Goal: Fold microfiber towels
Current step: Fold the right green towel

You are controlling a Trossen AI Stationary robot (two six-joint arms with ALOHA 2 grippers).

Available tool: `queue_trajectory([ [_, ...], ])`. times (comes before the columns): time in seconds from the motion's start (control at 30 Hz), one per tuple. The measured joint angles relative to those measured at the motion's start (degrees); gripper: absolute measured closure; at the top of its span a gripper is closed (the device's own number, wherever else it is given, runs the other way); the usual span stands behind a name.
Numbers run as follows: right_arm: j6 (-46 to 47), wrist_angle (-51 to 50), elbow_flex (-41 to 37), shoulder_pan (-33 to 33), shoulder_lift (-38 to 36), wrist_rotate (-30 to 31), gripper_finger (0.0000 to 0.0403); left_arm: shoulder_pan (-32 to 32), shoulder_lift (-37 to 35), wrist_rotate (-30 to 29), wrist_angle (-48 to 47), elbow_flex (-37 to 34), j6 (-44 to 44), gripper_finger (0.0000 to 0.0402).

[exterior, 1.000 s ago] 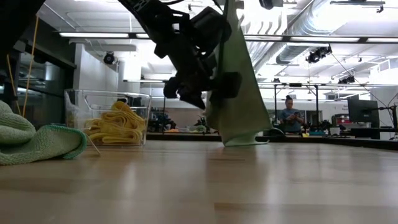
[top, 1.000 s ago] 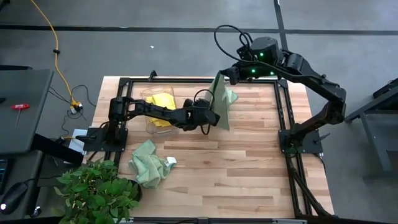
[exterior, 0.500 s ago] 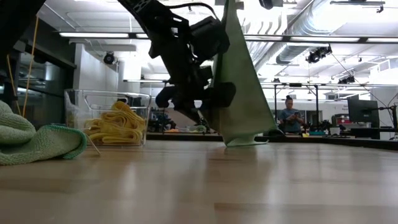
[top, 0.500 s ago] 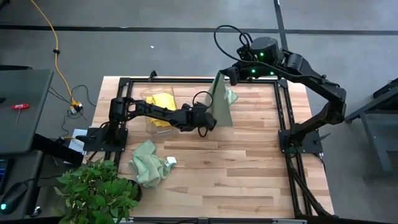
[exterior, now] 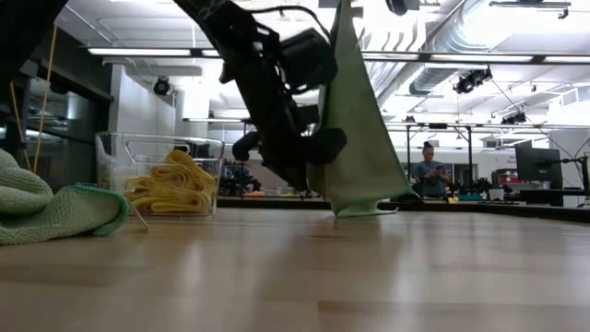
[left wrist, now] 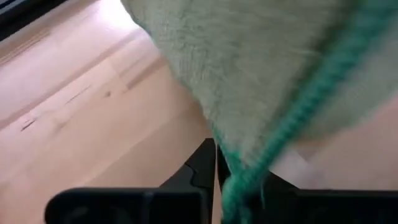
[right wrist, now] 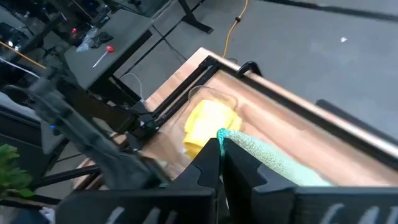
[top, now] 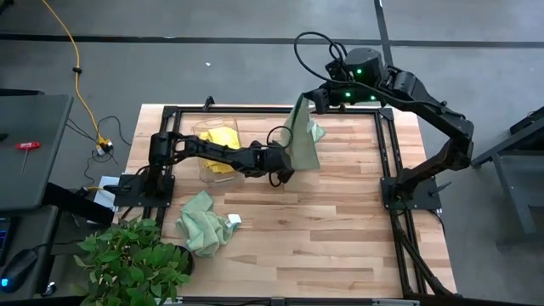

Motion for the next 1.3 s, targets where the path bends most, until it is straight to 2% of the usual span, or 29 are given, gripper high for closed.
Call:
queue_trajectory([
  [0.17,-2.37,-2.17,0.04,-2.41,-0.89,0.10,0.0403,0.77,-5.86,3.26,-1.78,0.11,8.69,0.0400],
  [0.37,-7.04,-6.53,0.07,-5.90,-2.25,0.08,0.0403,4.43,-16.24,10.56,-2.28,0.11,17.71,0.0401],
  [0.5,-11.36,-9.98,0.07,-8.41,-2.55,-0.13,0.0403,8.50,-22.96,16.67,-2.51,0.11,19.65,0.0401],
  [0.7,-12.67,-13.27,0.07,-11.31,-2.53,-0.13,0.0403,14.43,-29.67,21.51,-4.78,0.16,19.74,0.0402],
  [0.83,-12.21,-13.05,0.07,-11.35,-2.53,-0.20,0.0403,15.36,-29.63,23.11,-5.04,0.17,19.74,0.0400],
  [1.0,-10.21,-13.04,0.07,-11.36,-2.51,-0.27,0.0403,12.43,-25.44,23.38,-2.53,0.13,19.74,0.0379],
  [1.1,-8.27,-13.01,0.07,-10.76,-2.50,-0.22,0.0403,9.67,-21.81,23.45,1.33,0.15,19.75,0.0351],
  [1.3,-5.67,-13.09,0.00,-8.31,-2.14,-0.23,0.0403,3.26,-14.33,22.97,12.04,0.14,19.67,0.0268],
])
